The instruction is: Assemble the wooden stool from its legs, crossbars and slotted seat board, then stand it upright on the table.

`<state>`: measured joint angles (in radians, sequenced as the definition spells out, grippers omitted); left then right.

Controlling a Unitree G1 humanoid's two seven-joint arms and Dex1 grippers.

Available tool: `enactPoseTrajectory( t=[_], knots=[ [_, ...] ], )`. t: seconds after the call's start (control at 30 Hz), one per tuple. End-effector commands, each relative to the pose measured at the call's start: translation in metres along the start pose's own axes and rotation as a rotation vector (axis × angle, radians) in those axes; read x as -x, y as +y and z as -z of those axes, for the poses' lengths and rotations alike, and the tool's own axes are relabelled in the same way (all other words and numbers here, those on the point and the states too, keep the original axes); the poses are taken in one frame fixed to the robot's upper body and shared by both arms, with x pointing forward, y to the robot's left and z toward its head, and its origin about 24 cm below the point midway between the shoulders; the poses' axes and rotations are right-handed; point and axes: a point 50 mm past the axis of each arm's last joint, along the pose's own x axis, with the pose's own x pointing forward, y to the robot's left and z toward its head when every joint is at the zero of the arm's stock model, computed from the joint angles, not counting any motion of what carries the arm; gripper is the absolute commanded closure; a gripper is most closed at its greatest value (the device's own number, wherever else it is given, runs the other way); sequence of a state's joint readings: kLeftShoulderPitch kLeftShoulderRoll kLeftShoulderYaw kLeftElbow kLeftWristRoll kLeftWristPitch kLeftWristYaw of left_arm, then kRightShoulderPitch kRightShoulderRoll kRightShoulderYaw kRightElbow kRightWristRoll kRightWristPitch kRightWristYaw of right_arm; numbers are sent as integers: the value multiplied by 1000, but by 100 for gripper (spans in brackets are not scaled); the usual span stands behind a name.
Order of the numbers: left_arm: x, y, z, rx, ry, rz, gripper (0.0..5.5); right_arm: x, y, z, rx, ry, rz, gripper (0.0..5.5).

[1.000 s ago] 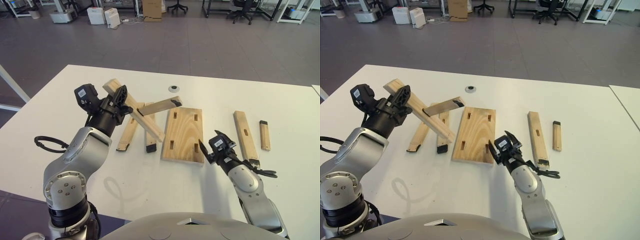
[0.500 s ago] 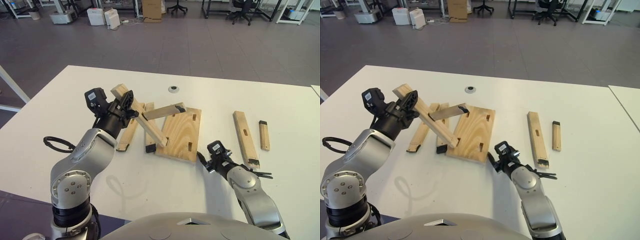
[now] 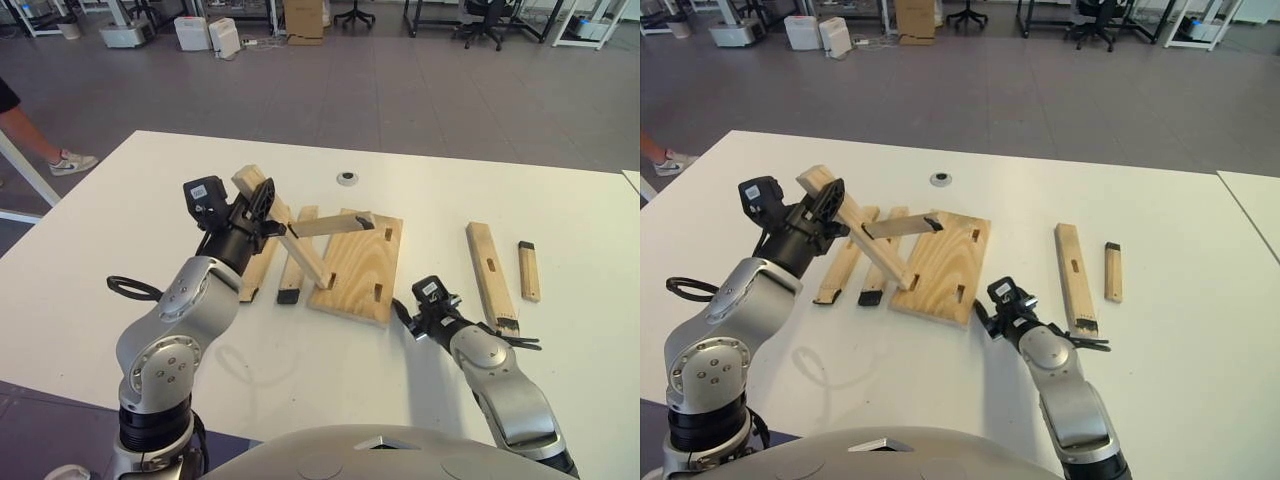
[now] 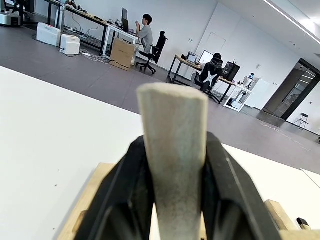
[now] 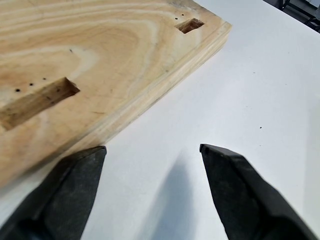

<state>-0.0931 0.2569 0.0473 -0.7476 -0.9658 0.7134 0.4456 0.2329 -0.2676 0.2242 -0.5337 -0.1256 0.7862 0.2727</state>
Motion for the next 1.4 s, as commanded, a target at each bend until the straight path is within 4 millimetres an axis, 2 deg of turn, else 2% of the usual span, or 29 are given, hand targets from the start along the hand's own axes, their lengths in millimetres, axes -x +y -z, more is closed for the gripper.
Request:
enactPoseTrajectory(
  t=[0.03, 0.3, 0.43, 0.6, 0.73, 0.93, 1.1, 1.23, 1.4],
  knots=[
    [-3, -1, 2, -14, 17, 0, 449, -2, 3, 7, -4, 27, -5, 198],
    [-6, -7, 5, -1, 42, 0, 449, -1, 6, 2, -11, 18, -5, 198],
    [-4, 1, 8, -48, 64, -25, 449, 0, 7, 1, -16, 15, -3, 198],
    [-17, -5, 13, -99, 106, 45, 449, -2, 10, 3, -16, 20, -12, 198],
    [-28, -6, 7, -145, 92, 74, 449, -4, 14, 7, -14, 28, -37, 198],
    [-26, -6, 23, -130, 162, 47, 449, -6, 20, 13, -19, 29, -47, 198],
    [-32, -4, 19, -126, 128, -2, 449, -7, 22, 13, -19, 25, -47, 198],
    [-11, -11, 40, -189, 207, 52, 449, -6, 22, 12, -11, 21, -51, 198],
    [25, 2, 57, -265, 288, 33, 449, -1, 21, 13, 7, 25, -64, 198]
  ],
)
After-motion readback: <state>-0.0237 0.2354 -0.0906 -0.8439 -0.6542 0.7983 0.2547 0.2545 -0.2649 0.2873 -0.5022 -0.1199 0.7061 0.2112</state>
